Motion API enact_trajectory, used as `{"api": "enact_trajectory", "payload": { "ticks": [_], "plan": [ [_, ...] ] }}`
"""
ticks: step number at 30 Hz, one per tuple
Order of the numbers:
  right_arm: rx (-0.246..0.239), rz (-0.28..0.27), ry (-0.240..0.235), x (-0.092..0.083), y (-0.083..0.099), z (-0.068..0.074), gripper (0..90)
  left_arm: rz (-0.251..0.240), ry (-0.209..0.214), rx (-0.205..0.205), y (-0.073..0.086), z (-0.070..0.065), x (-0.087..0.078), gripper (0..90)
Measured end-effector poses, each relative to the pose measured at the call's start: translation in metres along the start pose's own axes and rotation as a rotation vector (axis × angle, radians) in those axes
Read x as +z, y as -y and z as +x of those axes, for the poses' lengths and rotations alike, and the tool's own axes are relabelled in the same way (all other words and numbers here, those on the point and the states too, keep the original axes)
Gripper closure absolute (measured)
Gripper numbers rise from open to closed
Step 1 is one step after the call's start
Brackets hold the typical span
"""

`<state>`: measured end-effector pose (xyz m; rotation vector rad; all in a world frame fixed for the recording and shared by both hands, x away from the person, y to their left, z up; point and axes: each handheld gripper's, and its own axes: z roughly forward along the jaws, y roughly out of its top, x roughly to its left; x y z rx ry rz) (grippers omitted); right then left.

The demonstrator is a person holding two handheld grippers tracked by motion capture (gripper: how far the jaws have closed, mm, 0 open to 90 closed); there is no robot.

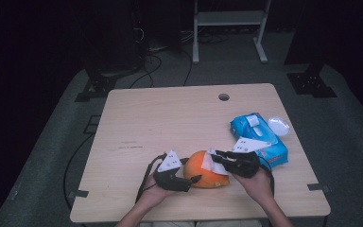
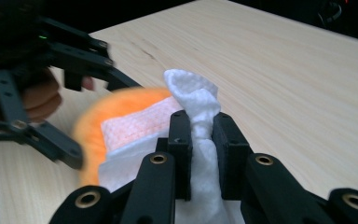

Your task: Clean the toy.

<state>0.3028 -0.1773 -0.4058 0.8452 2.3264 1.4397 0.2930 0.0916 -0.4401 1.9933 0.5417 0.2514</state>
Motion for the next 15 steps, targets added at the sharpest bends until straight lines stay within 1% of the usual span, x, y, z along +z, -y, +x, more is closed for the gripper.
{"api": "enact_trajectory", "payload": {
  "ticks": [1, 2, 3, 4, 5, 6, 7, 8, 9, 10, 12, 13, 14, 15],
  "plan": [
    [0.007, 0.002, 0.004, -0.001, 0.002, -0.003, 78.2, -0.009, 0.010, -0.012, -0.002, 0.001, 0.000, 22.6],
    [0.007, -0.002, 0.006, -0.001, 0.003, -0.002, 78.2, -0.032, 0.016, -0.033, -0.004, 0.002, -0.001, 18.2],
    [0.002, -0.010, -0.001, 0.000, 0.001, 0.003, 78.2, -0.058, 0.026, -0.055, -0.005, 0.003, -0.001, 13.8],
    [-0.010, -0.015, -0.026, 0.002, 0.000, 0.007, 78.2, -0.063, 0.034, -0.070, -0.006, 0.003, -0.001, 13.0],
    [-0.025, -0.015, -0.045, 0.005, -0.001, 0.012, 78.2, -0.045, 0.018, -0.057, -0.006, 0.002, 0.000, 14.3],
    [-0.048, -0.005, -0.046, 0.008, -0.002, 0.017, 78.2, -0.032, 0.007, -0.041, -0.004, 0.002, 0.000, 17.2],
    [-0.067, 0.006, -0.035, 0.010, -0.003, 0.019, 78.2, -0.031, 0.007, -0.052, -0.002, 0.002, 0.001, 20.8],
    [-0.069, 0.012, -0.036, 0.010, -0.004, 0.018, 78.1, -0.036, 0.005, -0.068, 0.000, 0.003, 0.000, 22.3],
    [-0.054, 0.010, -0.036, 0.008, -0.003, 0.014, 78.1, -0.030, -0.001, -0.062, 0.000, 0.003, 0.000, 23.8],
    [-0.049, 0.011, -0.028, 0.007, -0.002, 0.010, 78.1, -0.022, -0.010, -0.054, 0.000, 0.002, -0.001, 24.7],
    [-0.044, 0.033, 0.007, 0.005, 0.003, 0.003, 78.1, -0.016, -0.011, -0.067, 0.002, 0.004, -0.001, 25.2],
    [-0.024, 0.039, 0.013, 0.004, 0.007, -0.002, 78.2, -0.014, -0.010, -0.069, 0.002, 0.004, 0.000, 25.6],
    [-0.006, 0.043, 0.016, 0.004, 0.010, -0.006, 78.1, -0.010, -0.009, -0.062, 0.003, 0.005, -0.001, 26.0],
    [0.010, 0.049, 0.023, 0.004, 0.013, -0.010, 78.2, -0.012, -0.006, -0.069, 0.004, 0.006, -0.002, 26.0]
  ]
}}
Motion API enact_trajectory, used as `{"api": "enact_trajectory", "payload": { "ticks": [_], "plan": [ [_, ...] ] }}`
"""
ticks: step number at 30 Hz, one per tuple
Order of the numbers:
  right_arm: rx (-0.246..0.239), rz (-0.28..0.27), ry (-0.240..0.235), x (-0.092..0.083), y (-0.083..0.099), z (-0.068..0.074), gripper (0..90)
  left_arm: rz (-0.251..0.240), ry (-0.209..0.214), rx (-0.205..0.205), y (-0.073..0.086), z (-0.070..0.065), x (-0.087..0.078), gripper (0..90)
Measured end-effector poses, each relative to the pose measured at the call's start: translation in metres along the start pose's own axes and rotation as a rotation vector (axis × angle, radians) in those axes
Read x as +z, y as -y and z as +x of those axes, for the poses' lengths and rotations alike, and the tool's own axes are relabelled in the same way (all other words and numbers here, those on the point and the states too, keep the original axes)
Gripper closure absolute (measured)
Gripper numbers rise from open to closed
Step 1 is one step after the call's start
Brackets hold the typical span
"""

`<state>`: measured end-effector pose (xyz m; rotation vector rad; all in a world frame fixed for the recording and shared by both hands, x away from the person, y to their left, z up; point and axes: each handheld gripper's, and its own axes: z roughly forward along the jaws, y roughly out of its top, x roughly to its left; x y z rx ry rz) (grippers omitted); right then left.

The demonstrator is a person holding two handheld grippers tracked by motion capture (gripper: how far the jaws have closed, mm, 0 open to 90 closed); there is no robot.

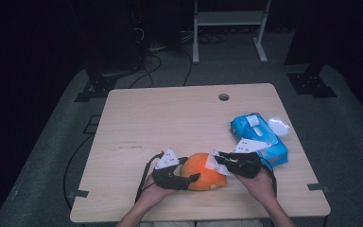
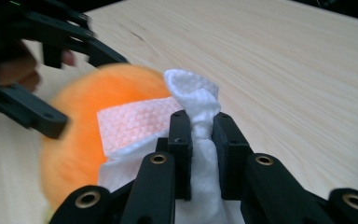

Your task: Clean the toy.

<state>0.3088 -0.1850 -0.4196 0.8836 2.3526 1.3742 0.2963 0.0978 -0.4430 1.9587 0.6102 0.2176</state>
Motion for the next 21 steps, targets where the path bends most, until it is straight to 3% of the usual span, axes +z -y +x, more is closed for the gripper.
{"api": "enact_trajectory", "payload": {
  "ticks": [4, 5, 7, 9, 10, 12, 13, 15, 17, 19, 21],
  "plan": [
    [0.034, -0.005, -0.015, 0.004, 0.001, -0.001, 78.2, -0.038, 0.034, 0.007, -0.004, 0.002, -0.001, 17.0],
    [0.031, -0.012, -0.018, 0.005, 0.001, 0.001, 78.2, -0.038, 0.044, -0.001, -0.006, 0.003, 0.001, 14.3],
    [0.034, -0.041, -0.067, 0.007, -0.002, 0.008, 78.1, 0.000, 0.061, -0.004, -0.005, 0.003, 0.008, 8.7],
    [-0.010, -0.042, -0.078, 0.009, -0.006, 0.015, 78.1, 0.008, 0.060, -0.017, -0.001, 0.004, 0.010, 11.4],
    [-0.021, -0.036, -0.067, 0.008, -0.007, 0.016, 78.1, 0.003, 0.050, -0.010, -0.001, 0.004, 0.008, 19.9],
    [0.003, -0.038, -0.062, 0.006, -0.006, 0.010, 78.1, -0.011, 0.024, 0.008, -0.003, 0.001, 0.005, 32.3],
    [0.024, -0.050, -0.062, 0.004, -0.006, 0.007, 78.2, -0.040, -0.010, 0.035, -0.006, -0.002, 0.003, 36.8],
    [0.027, -0.077, -0.051, -0.002, -0.007, 0.008, 78.1, -0.084, -0.095, 0.114, -0.009, -0.011, 0.000, 41.0],
    [0.015, -0.107, -0.064, -0.005, -0.011, 0.012, 78.1, -0.090, -0.156, 0.161, -0.010, -0.013, 0.000, 41.2],
    [0.002, -0.102, -0.061, -0.001, -0.012, 0.016, 78.1, -0.075, -0.137, 0.134, -0.006, -0.007, 0.000, 39.7],
    [0.013, -0.058, -0.049, 0.010, -0.005, 0.013, 78.0, -0.057, -0.124, 0.116, -0.003, -0.003, 0.000, 38.2]
  ]
}}
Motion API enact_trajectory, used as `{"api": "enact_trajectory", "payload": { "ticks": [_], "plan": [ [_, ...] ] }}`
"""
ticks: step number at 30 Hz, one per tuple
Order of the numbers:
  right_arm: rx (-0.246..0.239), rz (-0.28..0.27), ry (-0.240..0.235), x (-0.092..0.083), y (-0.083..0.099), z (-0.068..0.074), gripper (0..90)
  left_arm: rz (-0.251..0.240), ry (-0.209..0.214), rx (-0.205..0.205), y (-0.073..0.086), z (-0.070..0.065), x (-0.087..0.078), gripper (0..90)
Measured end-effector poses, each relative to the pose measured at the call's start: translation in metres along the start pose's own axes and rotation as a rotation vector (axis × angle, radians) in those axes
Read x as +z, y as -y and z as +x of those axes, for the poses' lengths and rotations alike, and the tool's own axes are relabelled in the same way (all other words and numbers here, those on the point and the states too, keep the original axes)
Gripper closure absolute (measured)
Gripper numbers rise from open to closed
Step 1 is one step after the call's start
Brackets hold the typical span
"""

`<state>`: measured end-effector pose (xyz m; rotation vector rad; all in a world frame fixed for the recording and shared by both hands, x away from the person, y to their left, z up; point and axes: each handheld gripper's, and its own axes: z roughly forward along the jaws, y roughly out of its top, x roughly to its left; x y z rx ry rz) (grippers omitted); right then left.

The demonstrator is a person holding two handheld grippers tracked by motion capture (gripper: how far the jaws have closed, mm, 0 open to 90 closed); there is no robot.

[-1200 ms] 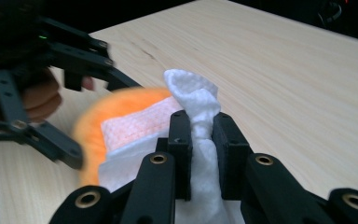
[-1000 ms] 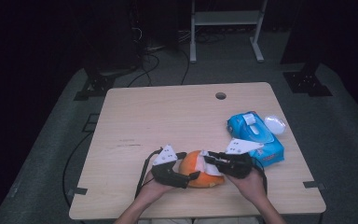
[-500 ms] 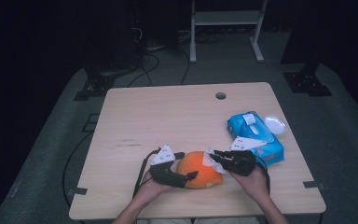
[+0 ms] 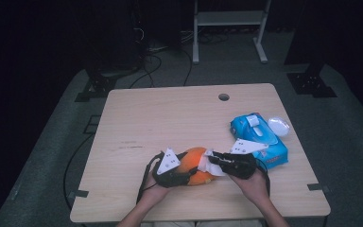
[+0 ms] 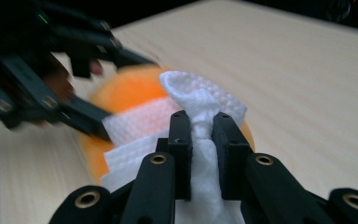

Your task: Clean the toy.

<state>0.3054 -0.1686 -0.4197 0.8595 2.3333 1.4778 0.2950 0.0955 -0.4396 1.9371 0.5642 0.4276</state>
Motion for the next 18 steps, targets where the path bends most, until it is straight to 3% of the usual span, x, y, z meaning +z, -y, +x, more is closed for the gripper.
{"api": "enact_trajectory", "payload": {
  "ticks": [4, 6, 8, 10, 11, 14, 15, 18],
  "plan": [
    [0.080, 0.057, 0.045, 0.009, 0.019, -0.018, 78.0, 0.038, 0.044, -0.035, 0.004, 0.007, -0.005, 34.5],
    [0.093, 0.063, 0.037, 0.010, 0.023, -0.018, 78.0, 0.037, 0.069, -0.053, 0.007, 0.011, -0.008, 27.2],
    [0.059, 0.043, 0.024, 0.010, 0.016, -0.009, 78.0, 0.029, 0.085, -0.112, 0.006, 0.016, -0.009, 11.7],
    [0.025, 0.027, 0.006, 0.009, 0.010, -0.002, 78.0, 0.025, 0.091, -0.195, 0.008, 0.025, -0.011, 6.5],
    [0.019, 0.022, 0.002, 0.010, 0.009, 0.000, 78.0, 0.031, 0.097, -0.210, 0.009, 0.027, -0.011, 7.4],
    [0.035, 0.040, 0.003, 0.010, 0.014, -0.006, 78.0, 0.036, 0.086, -0.172, 0.008, 0.021, -0.008, 18.9],
    [0.072, 0.034, -0.006, 0.009, 0.016, -0.010, 78.0, 0.038, 0.066, -0.155, 0.006, 0.016, -0.006, 21.8],
    [0.075, -0.002, -0.030, 0.005, 0.010, -0.006, 78.1, 0.041, 0.016, -0.104, 0.003, 0.000, 0.000, 24.9]
  ]
}}
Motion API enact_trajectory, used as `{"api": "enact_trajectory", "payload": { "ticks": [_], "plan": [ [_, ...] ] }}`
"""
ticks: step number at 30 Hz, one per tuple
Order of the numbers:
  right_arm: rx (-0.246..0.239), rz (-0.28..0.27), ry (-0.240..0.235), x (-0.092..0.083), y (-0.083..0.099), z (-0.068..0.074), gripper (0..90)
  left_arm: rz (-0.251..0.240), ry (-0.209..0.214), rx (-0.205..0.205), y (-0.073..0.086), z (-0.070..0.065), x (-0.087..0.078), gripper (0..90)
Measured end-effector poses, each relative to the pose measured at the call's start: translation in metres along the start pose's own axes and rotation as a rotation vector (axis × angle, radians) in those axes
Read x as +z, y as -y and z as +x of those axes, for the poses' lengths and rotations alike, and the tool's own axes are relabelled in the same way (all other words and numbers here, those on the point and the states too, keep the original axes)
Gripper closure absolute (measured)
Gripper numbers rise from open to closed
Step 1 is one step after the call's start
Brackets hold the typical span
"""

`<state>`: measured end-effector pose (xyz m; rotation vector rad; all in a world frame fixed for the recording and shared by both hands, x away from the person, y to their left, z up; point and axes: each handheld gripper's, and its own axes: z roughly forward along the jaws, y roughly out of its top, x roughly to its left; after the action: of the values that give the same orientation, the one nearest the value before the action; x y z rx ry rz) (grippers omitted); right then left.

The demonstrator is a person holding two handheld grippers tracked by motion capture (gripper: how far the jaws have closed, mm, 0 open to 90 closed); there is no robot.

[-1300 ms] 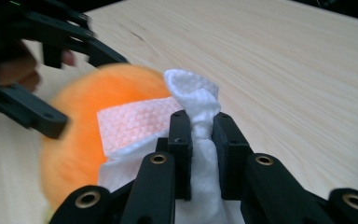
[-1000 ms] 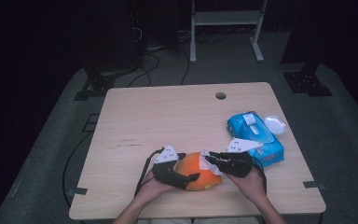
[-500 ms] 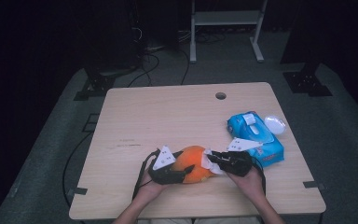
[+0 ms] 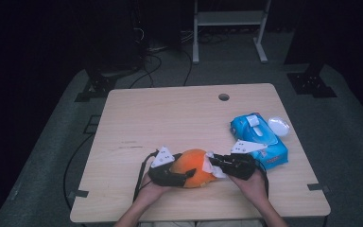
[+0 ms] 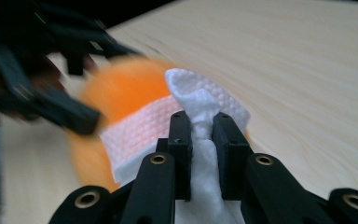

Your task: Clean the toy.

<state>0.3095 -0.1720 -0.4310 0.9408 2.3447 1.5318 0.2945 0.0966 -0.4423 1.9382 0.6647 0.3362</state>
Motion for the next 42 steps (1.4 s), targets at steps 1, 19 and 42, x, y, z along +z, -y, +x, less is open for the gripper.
{"api": "enact_trajectory", "payload": {
  "ticks": [1, 19, 42],
  "plan": [
    [-0.008, -0.024, -0.030, -0.002, -0.005, 0.006, 78.0, 0.003, -0.013, 0.020, -0.001, -0.005, 0.001, 25.0],
    [-0.097, -0.021, -0.035, 0.000, -0.015, 0.029, 77.9, 0.006, 0.021, 0.141, -0.007, -0.021, 0.002, 18.9],
    [-0.176, 0.018, -0.005, 0.002, -0.023, 0.038, 78.2, -0.004, 0.061, 0.080, -0.008, -0.011, -0.002, 11.7]
  ]
}}
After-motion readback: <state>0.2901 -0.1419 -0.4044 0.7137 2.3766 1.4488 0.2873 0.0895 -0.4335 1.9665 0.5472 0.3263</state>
